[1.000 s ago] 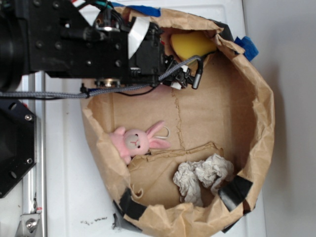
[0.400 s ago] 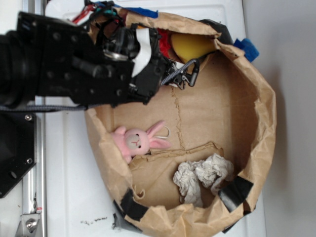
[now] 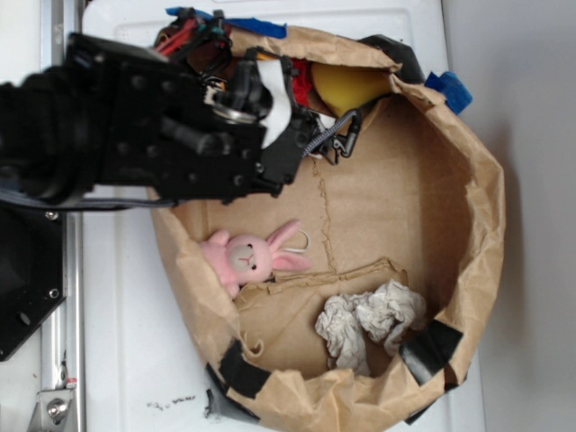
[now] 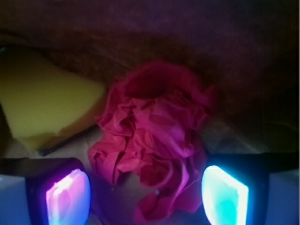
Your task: Grab the red paper.
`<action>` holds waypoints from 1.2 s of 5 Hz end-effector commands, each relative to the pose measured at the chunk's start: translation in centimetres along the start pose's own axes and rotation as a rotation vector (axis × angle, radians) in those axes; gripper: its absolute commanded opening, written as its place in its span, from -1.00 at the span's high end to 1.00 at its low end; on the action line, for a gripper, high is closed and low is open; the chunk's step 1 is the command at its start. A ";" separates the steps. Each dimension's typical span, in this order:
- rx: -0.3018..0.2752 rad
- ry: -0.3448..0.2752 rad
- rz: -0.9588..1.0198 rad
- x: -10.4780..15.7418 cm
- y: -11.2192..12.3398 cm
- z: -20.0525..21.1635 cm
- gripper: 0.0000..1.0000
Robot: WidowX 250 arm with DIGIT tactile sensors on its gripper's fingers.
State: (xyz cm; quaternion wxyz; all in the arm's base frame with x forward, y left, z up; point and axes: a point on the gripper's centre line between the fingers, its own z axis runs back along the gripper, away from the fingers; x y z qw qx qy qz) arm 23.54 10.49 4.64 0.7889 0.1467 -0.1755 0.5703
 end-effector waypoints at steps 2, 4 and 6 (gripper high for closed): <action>0.053 -0.042 0.105 2.5 -0.7 -1.2 1.00; 0.005 -0.050 0.080 2.3 -0.7 -0.7 1.00; -0.024 -0.047 0.067 2.1 -0.6 -0.2 1.00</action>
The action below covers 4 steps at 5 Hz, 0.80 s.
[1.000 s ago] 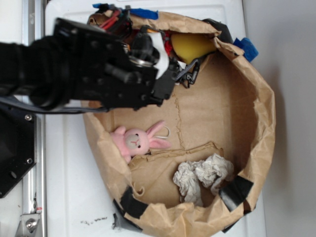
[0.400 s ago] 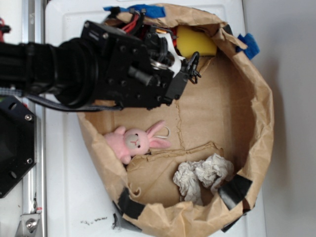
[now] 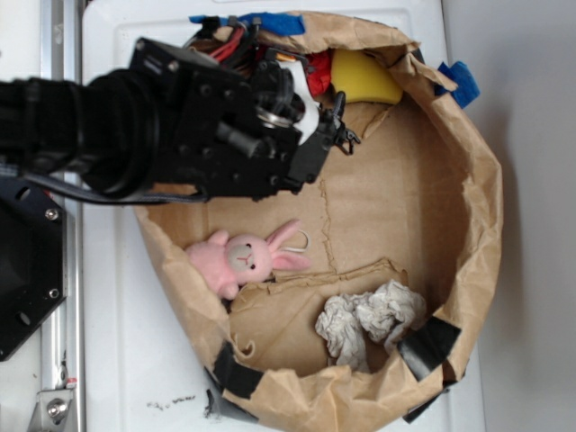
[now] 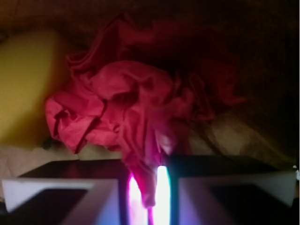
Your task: Grab the red paper.
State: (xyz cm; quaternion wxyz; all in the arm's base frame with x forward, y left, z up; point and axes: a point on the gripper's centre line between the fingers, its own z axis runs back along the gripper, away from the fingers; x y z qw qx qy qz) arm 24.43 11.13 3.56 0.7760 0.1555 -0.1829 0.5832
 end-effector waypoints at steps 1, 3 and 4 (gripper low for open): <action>-0.058 -0.006 0.014 1.9 0.1 1.6 1.00; -0.260 0.224 -0.263 0.5 -1.1 8.5 1.00; -0.330 0.318 -0.388 0.2 -1.2 11.6 1.00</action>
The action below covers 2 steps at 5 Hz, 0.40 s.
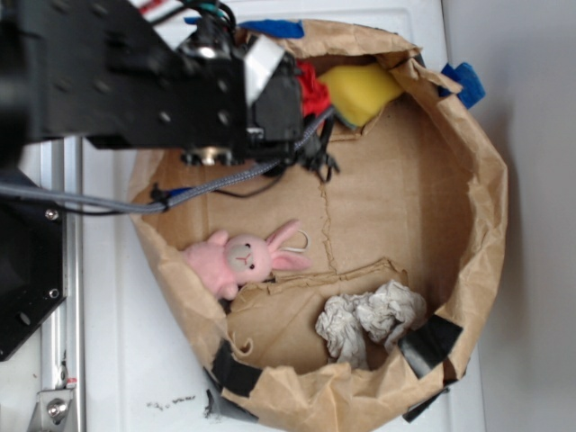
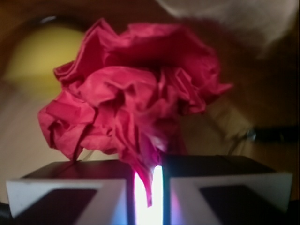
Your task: Grab the red paper.
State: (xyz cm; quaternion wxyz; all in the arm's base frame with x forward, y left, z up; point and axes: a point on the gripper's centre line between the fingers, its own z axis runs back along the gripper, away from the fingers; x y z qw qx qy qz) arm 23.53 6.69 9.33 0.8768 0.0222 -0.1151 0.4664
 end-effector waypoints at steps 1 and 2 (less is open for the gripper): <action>-0.154 0.122 -0.173 0.3 -2.3 6.7 1.00; -0.112 0.191 -0.202 0.1 -3.0 8.3 1.00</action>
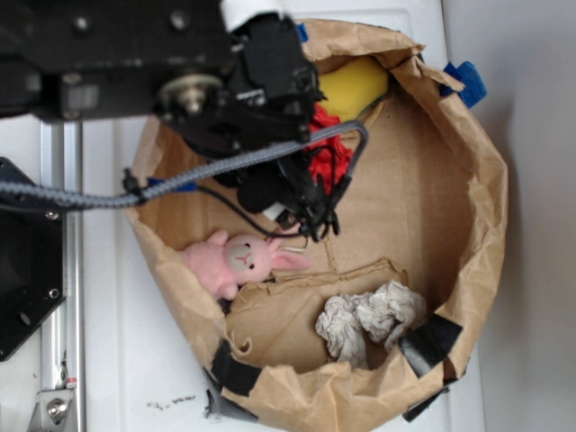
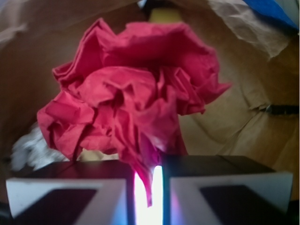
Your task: Grab the red paper.
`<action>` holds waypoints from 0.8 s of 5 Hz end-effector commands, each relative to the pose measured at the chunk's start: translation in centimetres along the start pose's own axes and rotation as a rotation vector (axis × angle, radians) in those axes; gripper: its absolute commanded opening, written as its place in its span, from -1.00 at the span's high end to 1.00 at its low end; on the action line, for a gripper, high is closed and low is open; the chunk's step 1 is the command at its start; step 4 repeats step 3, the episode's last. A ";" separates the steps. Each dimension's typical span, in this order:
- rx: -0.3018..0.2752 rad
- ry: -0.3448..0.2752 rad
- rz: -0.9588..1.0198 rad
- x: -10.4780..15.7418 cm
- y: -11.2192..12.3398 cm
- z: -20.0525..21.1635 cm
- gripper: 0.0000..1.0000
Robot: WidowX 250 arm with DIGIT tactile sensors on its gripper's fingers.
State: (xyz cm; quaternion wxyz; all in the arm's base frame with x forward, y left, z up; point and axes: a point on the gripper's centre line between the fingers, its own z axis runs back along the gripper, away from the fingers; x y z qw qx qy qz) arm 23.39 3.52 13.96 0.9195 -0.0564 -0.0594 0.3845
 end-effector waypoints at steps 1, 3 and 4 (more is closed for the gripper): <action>0.064 0.064 -0.050 1.1 -1.6 4.5 1.00; 0.080 -0.007 0.028 1.9 -2.2 4.9 1.00; 0.080 -0.007 0.028 1.9 -2.2 4.9 1.00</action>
